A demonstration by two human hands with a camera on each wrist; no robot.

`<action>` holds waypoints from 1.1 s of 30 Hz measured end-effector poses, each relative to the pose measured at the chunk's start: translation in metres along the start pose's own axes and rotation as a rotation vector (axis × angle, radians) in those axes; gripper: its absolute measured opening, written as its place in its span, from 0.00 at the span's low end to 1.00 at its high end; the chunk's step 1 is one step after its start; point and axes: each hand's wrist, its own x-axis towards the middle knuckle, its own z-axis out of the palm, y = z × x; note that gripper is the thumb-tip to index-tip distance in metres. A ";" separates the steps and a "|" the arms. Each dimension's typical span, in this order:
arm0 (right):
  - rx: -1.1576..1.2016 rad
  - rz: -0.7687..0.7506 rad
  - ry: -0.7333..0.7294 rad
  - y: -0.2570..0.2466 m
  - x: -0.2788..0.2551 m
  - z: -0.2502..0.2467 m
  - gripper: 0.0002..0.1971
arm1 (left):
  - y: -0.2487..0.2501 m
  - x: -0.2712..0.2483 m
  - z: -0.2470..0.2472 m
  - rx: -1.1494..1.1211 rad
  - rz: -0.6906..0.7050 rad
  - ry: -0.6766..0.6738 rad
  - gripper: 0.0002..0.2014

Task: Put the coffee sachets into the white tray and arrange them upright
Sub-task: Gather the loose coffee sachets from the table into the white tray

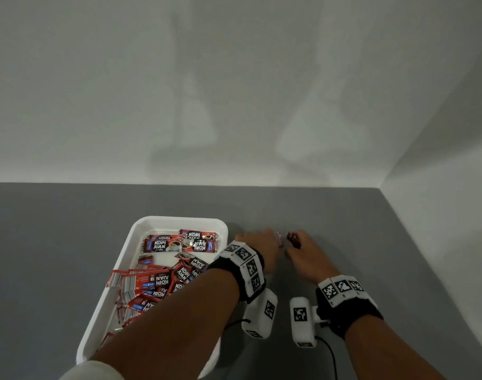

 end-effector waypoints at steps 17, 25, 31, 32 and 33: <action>-0.464 -0.415 -0.220 -0.134 -0.004 0.143 0.09 | -0.205 -0.072 -0.022 0.145 -0.148 -0.085 0.19; -0.658 -0.341 -0.133 -0.137 0.017 0.167 0.07 | -0.233 -0.057 -0.018 0.131 -0.050 0.030 0.27; -0.790 -0.275 -0.104 -0.141 0.023 0.184 0.21 | -0.239 -0.051 -0.008 0.216 -0.043 -0.017 0.31; -0.779 -0.257 -0.093 -0.141 0.024 0.186 0.22 | -0.240 -0.050 -0.007 0.230 -0.049 -0.034 0.31; -0.766 -0.237 -0.098 -0.140 0.025 0.187 0.24 | -0.240 -0.051 -0.006 0.243 -0.048 -0.047 0.31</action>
